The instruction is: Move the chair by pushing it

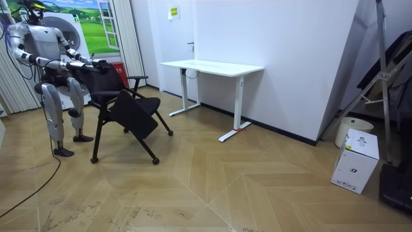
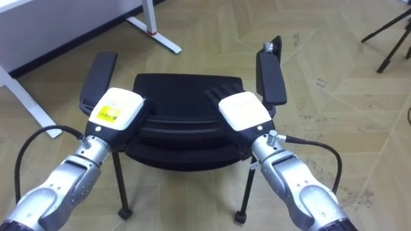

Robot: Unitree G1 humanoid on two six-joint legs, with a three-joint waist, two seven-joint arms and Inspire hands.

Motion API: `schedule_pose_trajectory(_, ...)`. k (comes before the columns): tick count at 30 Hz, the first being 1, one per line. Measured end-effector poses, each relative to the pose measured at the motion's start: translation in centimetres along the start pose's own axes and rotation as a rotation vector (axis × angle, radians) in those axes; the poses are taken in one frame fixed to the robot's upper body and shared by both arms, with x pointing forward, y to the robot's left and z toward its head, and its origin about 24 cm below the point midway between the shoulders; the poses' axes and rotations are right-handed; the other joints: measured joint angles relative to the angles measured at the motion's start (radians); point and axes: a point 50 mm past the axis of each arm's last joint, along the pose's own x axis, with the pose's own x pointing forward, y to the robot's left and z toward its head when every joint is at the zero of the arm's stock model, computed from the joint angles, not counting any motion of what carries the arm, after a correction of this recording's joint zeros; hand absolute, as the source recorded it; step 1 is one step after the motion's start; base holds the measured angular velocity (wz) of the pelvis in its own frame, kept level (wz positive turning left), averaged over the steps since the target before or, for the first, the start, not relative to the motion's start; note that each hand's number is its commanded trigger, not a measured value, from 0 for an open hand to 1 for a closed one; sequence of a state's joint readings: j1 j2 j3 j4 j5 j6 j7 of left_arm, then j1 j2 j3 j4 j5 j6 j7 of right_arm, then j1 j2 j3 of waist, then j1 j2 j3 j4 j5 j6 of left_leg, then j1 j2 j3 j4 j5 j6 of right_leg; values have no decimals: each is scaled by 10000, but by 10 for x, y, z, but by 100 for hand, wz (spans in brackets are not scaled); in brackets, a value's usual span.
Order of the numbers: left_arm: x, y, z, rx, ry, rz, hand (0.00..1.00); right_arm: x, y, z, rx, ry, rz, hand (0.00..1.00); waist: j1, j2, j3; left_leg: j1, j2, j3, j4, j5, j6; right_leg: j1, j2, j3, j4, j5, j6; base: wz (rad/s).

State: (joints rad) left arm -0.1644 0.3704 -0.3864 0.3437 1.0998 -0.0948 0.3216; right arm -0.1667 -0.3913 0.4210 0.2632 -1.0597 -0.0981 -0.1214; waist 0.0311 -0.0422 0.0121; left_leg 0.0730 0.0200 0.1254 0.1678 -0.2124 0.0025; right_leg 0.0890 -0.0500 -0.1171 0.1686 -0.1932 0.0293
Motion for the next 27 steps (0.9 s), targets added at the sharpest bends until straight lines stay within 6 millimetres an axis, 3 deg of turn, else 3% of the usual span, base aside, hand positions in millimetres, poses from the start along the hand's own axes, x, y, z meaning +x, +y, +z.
schedule_pose_trajectory(2,-1,-1,0,-23,10,-19,100,-1,1,0,17,7,-15,85,-7,11,-25,15,0,-13,-2,0,0,12,0,-1,-1,0,0,0)
schedule_pose_trajectory(3,-2,-2,1,-37,6,-40,100,-2,2,0,37,23,2,100,-27,21,-46,19,-2,-45,-2,0,0,30,-1,-37,-3,0,0,9)
schedule_pose_trajectory(16,-2,-5,6,-189,-121,-187,100,-3,8,-3,249,375,-175,100,-71,120,-103,131,-13,-275,-19,0,0,213,-1,-224,-10,0,0,4)
schedule_pose_trajectory(27,-4,-7,7,-259,-181,-254,100,-6,13,-3,203,394,-300,100,-29,129,-99,272,-15,-337,-48,0,0,358,3,-231,-24,0,1,1)
